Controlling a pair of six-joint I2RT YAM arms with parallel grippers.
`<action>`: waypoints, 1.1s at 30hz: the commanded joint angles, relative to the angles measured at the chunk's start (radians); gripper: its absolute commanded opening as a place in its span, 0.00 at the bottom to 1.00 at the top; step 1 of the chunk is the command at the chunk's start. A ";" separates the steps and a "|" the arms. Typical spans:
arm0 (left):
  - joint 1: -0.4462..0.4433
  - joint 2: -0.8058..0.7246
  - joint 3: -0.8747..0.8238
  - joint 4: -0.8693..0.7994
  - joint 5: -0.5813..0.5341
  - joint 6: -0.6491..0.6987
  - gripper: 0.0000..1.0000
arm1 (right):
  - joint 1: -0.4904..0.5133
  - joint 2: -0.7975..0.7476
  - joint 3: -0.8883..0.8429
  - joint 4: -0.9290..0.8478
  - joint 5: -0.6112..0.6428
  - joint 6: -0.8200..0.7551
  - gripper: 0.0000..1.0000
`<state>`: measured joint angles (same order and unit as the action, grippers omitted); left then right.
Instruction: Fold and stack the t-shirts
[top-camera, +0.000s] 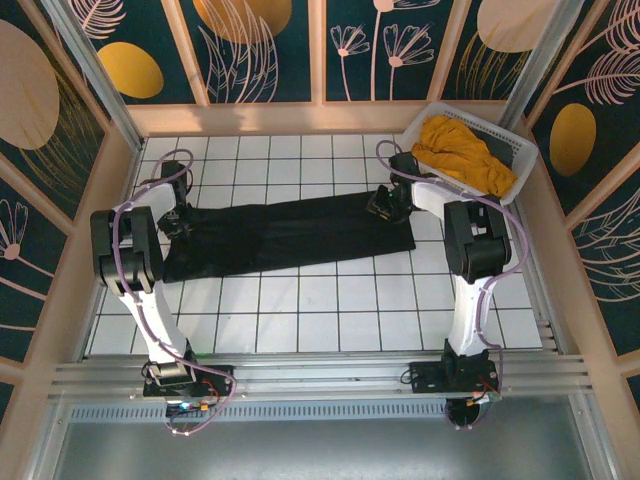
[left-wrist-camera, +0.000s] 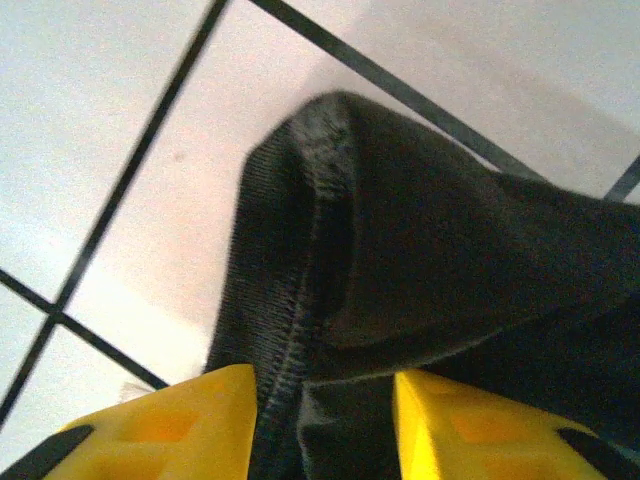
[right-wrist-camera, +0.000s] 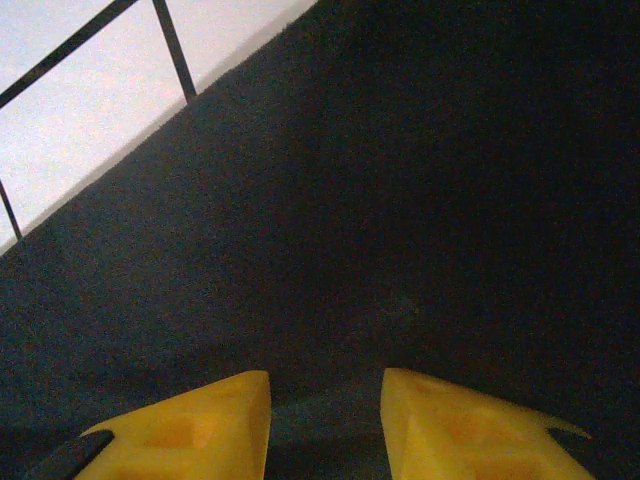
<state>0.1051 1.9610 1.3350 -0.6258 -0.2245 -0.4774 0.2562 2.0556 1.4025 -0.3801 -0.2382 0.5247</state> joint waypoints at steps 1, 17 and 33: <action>0.004 -0.140 -0.011 0.013 -0.057 -0.029 0.44 | 0.003 -0.049 -0.018 -0.022 0.020 -0.044 0.37; -0.171 -0.137 -0.202 0.252 0.312 -0.426 0.34 | -0.007 0.111 0.190 -0.146 0.209 -0.180 0.23; -0.302 0.565 0.778 0.050 0.399 -0.333 0.30 | 0.283 -0.298 -0.462 -0.242 0.129 0.067 0.02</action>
<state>-0.1295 2.4058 1.9507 -0.4915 0.1104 -0.8314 0.4225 1.7893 1.0676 -0.5079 0.0010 0.4885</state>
